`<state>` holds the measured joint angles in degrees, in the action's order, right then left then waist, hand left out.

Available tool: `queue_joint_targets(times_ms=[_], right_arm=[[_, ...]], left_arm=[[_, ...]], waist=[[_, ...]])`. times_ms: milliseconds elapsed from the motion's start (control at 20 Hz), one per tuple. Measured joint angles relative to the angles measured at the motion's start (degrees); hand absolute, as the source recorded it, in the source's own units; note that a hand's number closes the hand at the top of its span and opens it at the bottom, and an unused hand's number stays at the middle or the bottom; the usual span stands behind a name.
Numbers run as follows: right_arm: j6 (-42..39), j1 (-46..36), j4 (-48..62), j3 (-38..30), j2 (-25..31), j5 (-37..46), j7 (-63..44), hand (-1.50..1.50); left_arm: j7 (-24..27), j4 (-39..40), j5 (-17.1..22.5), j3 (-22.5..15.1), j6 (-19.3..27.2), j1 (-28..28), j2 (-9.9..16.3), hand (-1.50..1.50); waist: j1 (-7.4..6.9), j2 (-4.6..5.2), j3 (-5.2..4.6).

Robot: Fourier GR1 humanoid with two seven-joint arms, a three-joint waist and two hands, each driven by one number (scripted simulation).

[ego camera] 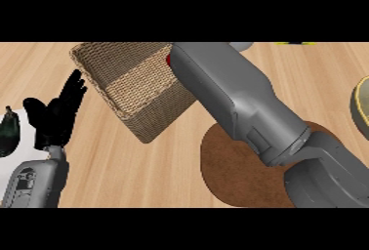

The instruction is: Pick the can from the cutting board and place it in the basket

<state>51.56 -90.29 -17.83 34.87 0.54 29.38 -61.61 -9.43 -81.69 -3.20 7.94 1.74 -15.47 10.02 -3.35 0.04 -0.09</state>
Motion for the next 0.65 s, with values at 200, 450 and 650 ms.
queue_joint_targets(times_ms=[200,450,650], right_arm=[[8.2,3.02,-1.6,-1.92,-0.1,-0.72,-0.7,-1.5],[15.67,9.83,-7.05,-1.24,-0.2,-0.64,-3.94,-1.5],[19.51,16.5,-13.88,1.63,-0.26,0.75,-5.43,-1.5]], left_arm=[[-0.15,-0.13,0.32,0.9,-0.07,0.89,0.71,0.0],[-0.24,-1.09,0.04,1.18,0.72,2.63,0.48,0.0],[-0.48,-1.26,0.49,2.33,0.7,3.13,1.32,0.0]], waist=[[1.21,-0.48,0.04],[2.74,-1.15,0.08],[4.11,-1.5,0.09]])
